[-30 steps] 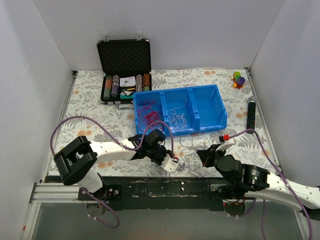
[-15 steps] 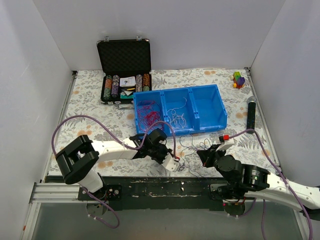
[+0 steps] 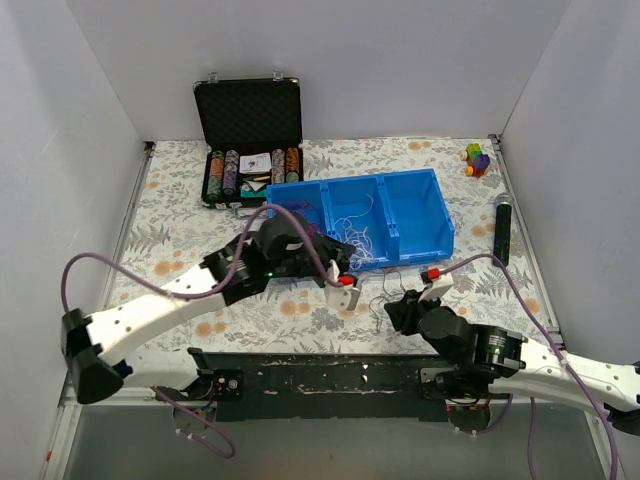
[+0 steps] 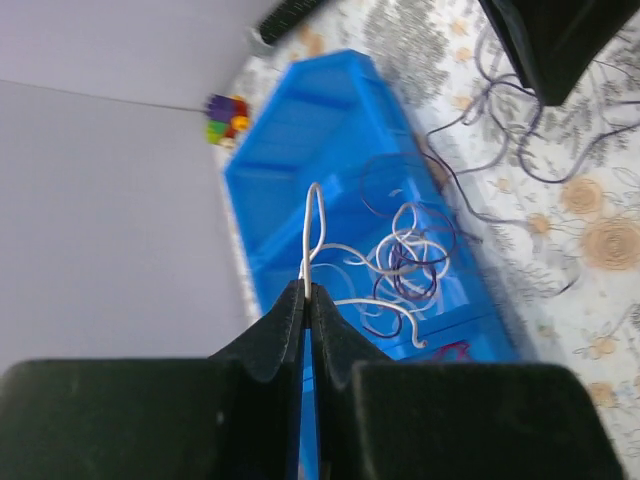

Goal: Untangle the cables

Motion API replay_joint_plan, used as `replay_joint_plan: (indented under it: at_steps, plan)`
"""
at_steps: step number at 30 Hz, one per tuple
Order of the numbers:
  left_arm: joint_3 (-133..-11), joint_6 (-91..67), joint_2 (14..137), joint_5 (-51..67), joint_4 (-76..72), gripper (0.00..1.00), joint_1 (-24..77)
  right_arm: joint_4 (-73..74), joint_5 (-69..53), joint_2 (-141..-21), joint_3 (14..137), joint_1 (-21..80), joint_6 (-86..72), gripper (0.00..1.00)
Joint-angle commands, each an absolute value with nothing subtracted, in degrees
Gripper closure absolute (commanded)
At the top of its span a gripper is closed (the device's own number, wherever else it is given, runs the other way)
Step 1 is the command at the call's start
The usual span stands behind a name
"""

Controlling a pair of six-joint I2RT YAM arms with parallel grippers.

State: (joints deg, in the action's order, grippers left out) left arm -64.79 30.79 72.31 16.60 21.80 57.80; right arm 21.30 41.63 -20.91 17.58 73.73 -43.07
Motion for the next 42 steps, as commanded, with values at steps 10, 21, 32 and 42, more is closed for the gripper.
replay_joint_plan:
  at_steps: [10,21,32,42]
  plan:
    - [-71.45,47.62,57.66,12.75,28.3,1.0,59.85,9.33,39.3,-31.02,27.68,73.74,-32.53,0.53]
    - [-72.42,56.69,53.35,12.66,27.42,1.0,60.38,-15.8,21.72,-36.47,24.7,73.65,-19.52,0.32]
    - [-73.04,58.98,52.91,13.53,27.42,1.0,60.56,-22.05,23.54,-41.48,26.72,73.65,-16.35,0.32]
    - [-74.27,58.54,53.79,13.18,27.25,1.0,60.73,-35.76,27.34,-50.96,27.15,73.65,-12.22,0.35]
